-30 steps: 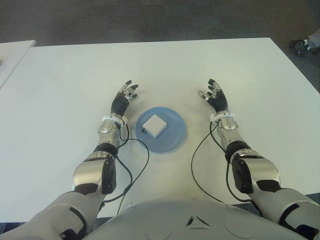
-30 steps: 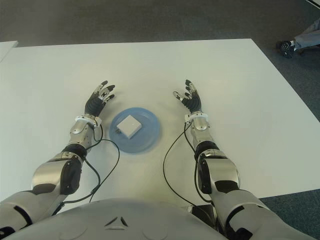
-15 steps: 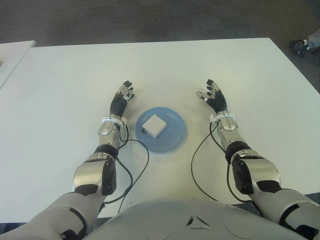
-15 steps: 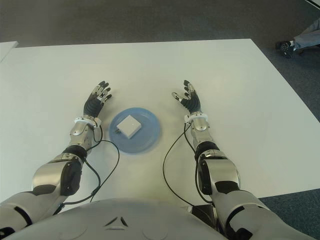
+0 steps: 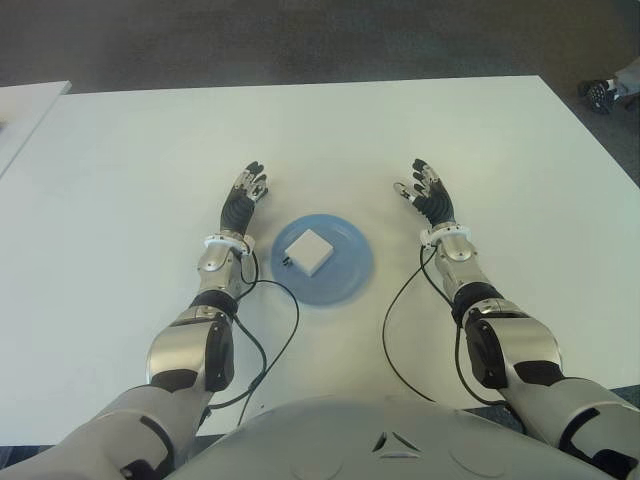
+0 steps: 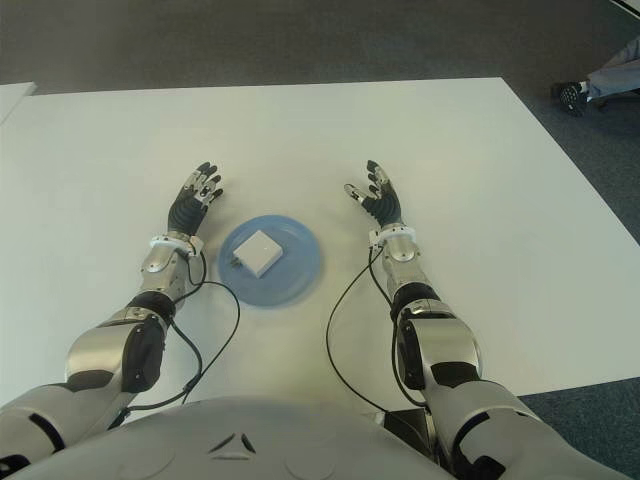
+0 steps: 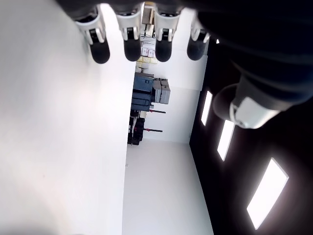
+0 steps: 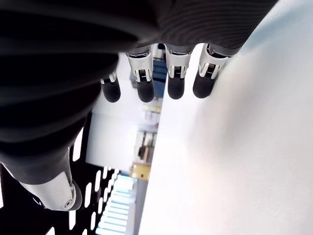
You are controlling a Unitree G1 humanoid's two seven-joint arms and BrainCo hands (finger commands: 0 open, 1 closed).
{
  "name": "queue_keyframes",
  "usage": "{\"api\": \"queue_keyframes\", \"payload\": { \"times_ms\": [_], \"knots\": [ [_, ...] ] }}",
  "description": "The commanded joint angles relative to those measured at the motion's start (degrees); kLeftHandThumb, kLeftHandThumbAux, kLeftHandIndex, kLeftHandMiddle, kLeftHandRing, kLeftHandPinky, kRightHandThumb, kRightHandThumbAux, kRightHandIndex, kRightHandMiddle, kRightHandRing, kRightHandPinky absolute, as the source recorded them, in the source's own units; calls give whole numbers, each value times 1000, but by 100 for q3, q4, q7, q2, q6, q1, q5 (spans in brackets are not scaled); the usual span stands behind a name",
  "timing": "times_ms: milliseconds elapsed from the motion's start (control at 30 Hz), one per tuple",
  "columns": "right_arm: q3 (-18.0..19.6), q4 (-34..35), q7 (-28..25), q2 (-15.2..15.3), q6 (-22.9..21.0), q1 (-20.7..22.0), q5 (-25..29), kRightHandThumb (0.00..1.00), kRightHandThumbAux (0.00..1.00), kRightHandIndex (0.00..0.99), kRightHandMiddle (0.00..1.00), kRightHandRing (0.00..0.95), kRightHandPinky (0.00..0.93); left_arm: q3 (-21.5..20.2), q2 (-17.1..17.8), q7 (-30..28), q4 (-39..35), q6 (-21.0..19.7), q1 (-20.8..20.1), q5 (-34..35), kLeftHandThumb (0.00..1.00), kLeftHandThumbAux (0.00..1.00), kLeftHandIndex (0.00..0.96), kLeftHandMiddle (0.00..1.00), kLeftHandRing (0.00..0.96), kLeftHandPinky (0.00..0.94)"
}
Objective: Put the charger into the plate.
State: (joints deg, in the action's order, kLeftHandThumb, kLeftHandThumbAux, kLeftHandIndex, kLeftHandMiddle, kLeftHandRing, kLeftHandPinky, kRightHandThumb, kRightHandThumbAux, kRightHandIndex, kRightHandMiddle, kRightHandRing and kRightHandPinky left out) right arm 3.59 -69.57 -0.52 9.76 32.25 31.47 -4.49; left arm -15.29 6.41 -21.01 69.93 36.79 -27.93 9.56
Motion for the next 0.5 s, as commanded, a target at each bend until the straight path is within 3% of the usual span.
{"api": "queue_keyframes", "payload": {
  "times_ms": [33,500],
  "knots": [
    [-145,-444,-278,-233,-582,-601,-113,106,653,0,0,0,0,13,-32,61,131,-106,147,-53,22,518,0,0,0,0],
    [-110,-483,-329,-247,-633,-576,-70,120,666,0,0,0,0,4,-22,80,157,-208,112,-40,30,526,0,0,0,0]
  ]
}}
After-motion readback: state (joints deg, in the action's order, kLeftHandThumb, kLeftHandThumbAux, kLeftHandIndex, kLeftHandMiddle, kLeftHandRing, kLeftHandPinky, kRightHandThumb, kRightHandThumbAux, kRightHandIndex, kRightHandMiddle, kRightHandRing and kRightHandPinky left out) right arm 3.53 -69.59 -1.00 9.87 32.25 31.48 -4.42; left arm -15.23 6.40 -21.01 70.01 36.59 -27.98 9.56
